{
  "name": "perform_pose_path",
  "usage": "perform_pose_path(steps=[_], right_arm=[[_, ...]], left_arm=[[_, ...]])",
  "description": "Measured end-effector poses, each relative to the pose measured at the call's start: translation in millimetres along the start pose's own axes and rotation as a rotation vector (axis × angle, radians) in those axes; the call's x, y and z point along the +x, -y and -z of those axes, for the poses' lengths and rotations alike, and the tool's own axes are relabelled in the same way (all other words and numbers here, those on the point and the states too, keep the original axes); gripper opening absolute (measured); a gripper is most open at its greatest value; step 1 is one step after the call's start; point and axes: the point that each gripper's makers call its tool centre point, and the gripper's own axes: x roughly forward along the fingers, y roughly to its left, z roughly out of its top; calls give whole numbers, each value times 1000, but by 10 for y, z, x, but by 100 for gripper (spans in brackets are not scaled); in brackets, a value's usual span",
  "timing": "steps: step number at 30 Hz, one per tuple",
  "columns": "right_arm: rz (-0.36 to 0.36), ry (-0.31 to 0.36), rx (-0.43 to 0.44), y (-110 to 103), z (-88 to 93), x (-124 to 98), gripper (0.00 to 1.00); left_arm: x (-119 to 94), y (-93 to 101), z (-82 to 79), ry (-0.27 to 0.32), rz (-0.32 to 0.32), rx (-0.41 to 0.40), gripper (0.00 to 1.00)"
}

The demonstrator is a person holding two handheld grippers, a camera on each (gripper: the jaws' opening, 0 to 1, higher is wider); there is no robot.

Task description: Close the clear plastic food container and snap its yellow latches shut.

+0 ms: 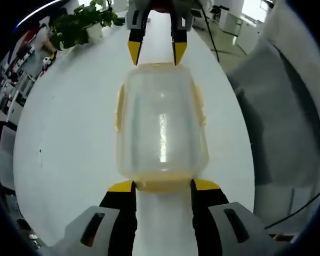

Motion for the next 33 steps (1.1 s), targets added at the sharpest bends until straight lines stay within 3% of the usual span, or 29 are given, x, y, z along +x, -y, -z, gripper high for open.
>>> perform_pose_path(steps=[8, 15, 22, 26, 28, 30, 33], right_arm=[[3, -7, 23, -17, 27, -39, 37], [19, 8, 40, -18, -8, -103, 36], [69, 58, 154, 29, -89, -191, 34], [108, 81, 267, 79, -117, -238, 33], [91, 102, 329, 50, -171, -247, 29], [72, 132, 383, 12, -254, -246, 30], [120, 136, 445, 78, -289, -249, 33]], left_arm=[[-48, -22, 70, -1, -15, -24, 38], [-115, -22, 29, 46, -20, -87, 39], [-168, -37, -80, 151, -33, -272, 40], [-181, -82, -99, 190, -51, -381, 39], [-194, -69, -157, 239, -36, -427, 39], [-200, -60, -181, 261, -35, -476, 38], [-195, -109, -159, 265, -75, -558, 38]])
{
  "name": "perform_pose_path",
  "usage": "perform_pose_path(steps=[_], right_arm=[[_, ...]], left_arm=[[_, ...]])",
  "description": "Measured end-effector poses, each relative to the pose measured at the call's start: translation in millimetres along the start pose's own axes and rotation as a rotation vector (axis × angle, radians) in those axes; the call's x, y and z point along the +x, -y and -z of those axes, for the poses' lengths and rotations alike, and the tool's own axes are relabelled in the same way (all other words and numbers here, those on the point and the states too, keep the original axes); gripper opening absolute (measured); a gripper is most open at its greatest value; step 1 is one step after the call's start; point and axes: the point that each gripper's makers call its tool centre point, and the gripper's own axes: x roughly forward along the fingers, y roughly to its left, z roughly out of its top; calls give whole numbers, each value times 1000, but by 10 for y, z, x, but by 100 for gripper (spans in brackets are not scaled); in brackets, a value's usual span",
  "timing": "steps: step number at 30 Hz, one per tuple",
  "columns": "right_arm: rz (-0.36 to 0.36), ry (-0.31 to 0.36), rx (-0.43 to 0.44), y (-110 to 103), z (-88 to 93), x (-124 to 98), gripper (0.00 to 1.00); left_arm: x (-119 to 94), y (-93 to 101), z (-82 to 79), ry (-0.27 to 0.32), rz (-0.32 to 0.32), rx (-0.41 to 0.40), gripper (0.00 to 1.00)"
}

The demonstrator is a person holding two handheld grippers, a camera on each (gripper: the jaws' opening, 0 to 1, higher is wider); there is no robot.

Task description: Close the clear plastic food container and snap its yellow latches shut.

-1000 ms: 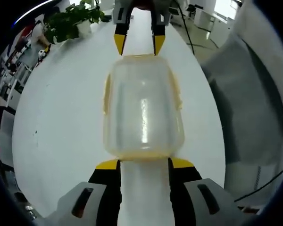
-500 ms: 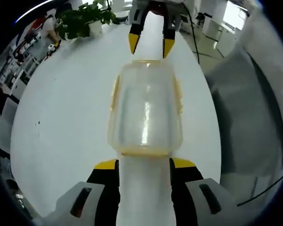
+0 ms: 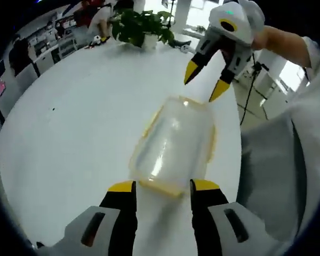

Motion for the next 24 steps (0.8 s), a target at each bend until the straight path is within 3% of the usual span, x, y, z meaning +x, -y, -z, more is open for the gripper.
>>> perform_pose_path(steps=[3, 5, 9, 14, 17, 20, 24], right_arm=[[28, 15, 112, 36, -35, 11, 33], [33, 21, 183, 55, -39, 18, 32], [56, -7, 214, 95, 28, 64, 32], [65, -18, 308, 93, 88, 134, 30], [76, -5, 314, 86, 82, 157, 27], [70, -12, 386, 63, 115, 205, 32], [83, -24, 414, 94, 142, 250, 33]], left_arm=[[7, -52, 12, 12, -37, -103, 38], [-2, -91, -25, 50, -76, -147, 37], [0, -98, 56, 36, -120, -268, 36], [56, -32, 101, 42, -123, -401, 39], [97, -37, 144, 25, -152, -394, 45], [115, -8, 93, 53, -135, -421, 42], [160, 31, 76, 52, -138, -431, 42]])
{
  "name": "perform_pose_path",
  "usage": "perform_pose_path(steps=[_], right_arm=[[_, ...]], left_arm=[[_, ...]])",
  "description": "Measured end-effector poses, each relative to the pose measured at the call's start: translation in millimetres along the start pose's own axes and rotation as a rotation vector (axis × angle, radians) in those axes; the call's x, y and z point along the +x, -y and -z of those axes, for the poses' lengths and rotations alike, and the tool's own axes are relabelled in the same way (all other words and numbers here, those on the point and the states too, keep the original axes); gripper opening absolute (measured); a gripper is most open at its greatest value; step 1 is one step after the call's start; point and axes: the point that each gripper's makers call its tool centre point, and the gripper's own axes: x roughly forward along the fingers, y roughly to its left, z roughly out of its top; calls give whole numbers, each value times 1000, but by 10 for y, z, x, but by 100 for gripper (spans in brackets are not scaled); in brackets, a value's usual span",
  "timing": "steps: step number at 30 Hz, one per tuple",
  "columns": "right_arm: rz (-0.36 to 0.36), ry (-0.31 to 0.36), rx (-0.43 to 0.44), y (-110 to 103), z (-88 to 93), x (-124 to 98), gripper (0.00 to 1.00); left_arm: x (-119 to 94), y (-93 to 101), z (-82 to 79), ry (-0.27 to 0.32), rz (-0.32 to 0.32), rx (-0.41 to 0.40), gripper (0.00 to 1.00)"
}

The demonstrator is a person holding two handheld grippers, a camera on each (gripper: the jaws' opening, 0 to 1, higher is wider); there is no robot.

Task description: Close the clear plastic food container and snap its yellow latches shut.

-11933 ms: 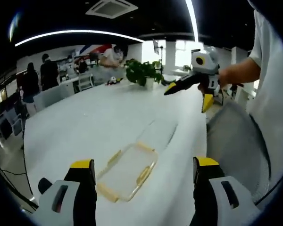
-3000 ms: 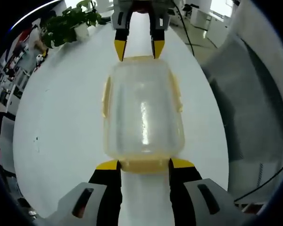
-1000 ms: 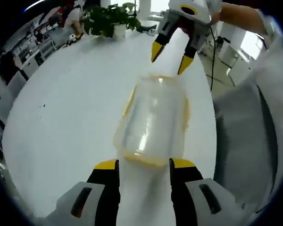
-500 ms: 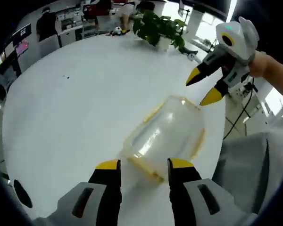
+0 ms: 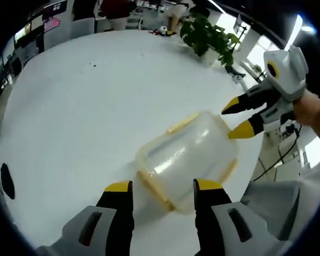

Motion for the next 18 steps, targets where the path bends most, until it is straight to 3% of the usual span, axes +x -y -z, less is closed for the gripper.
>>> perform_pose_path(steps=[3, 7, 18], right_arm=[[-36, 12, 113, -46, -16, 39, 36], [-56, 10, 117, -73, -28, 37, 32], [-23, -32, 139, -113, -46, 60, 35]], left_arm=[[34, 21, -2, -4, 3, -7, 43], [59, 46, -38, 1, 5, -24, 43], [75, 78, -66, -8, -20, -38, 41]])
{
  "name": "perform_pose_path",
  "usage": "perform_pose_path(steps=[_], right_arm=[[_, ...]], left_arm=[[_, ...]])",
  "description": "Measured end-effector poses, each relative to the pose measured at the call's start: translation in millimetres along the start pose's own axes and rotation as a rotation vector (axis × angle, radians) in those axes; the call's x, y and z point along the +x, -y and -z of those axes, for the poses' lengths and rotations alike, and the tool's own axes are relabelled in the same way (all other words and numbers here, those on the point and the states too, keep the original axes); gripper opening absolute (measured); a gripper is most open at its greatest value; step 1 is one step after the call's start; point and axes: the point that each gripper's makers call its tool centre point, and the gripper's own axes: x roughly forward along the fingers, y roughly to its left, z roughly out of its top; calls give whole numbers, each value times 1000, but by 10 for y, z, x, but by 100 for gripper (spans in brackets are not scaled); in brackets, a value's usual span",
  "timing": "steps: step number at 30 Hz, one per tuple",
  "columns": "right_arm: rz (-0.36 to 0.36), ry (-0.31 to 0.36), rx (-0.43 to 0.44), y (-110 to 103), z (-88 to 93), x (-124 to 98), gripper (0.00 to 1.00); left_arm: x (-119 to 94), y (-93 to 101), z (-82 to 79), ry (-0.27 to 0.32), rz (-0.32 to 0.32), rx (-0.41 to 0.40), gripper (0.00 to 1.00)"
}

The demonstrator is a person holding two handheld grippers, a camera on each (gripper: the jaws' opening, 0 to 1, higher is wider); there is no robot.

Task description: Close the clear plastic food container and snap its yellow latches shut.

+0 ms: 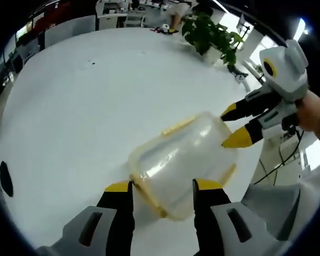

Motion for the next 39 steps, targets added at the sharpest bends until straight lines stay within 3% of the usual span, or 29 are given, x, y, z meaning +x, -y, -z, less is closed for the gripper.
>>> perform_pose_path(steps=[8, 9, 10, 12, 19, 22, 27, 28, 30, 39], right_arm=[[41, -3, -7, -2, 19, -16, 34], [47, -11, -11, 6, 23, -21, 34], [41, -8, -7, -17, 20, 7, 34], [48, -16, -4, -20, 40, -1, 33], [30, -33, 32, -23, 34, 16, 32], [19, -40, 50, -41, 42, 28, 32], [-8, -26, 98, -59, 47, 27, 30], [-5, -24, 46, -60, 37, 25, 30], [-10, -25, 86, -61, 30, 23, 30], [-27, -28, 72, -29, 19, 2, 33]], left_arm=[[30, 17, -21, -1, -10, -27, 39], [59, 13, 77, -35, -20, -131, 37], [126, -7, 14, 7, -1, -97, 37], [132, -3, 27, 3, -1, -67, 37], [117, 22, -6, 15, -4, -89, 37], [131, 8, 0, 26, 25, -132, 37], [104, 9, 20, 26, 20, -118, 37], [119, 17, 16, 26, 21, -116, 37], [113, 11, 4, 25, 18, -121, 37], [67, 2, -13, 45, 28, -119, 40]])
